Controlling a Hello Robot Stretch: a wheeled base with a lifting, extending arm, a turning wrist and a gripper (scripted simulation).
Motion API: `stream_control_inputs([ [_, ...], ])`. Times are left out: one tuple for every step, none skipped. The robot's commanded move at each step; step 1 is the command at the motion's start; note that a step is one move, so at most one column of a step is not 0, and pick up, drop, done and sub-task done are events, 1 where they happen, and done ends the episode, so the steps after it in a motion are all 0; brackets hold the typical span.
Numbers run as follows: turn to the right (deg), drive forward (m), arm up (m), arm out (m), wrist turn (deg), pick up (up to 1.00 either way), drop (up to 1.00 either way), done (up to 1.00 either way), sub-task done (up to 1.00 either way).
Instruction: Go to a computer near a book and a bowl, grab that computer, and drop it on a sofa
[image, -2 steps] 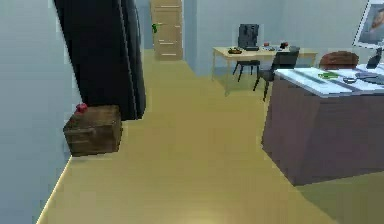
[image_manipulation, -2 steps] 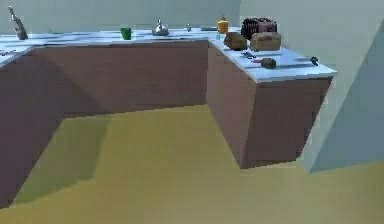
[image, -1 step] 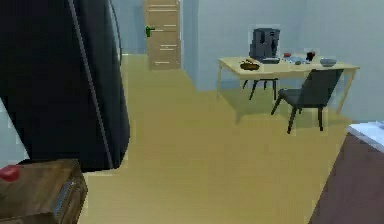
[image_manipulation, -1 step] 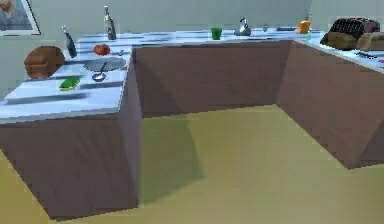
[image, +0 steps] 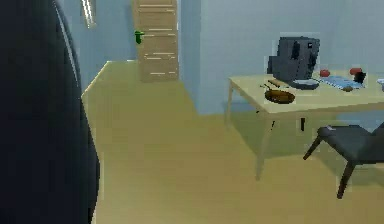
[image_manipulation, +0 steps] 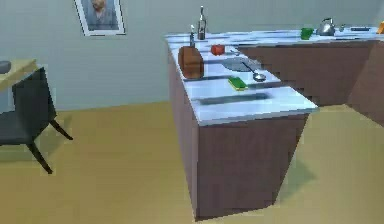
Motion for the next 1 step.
stream_control_inputs([
  [0.0, 0.95, 0.00, 0.00, 0.0, 0.00, 0.00, 0.00, 0.00],
])
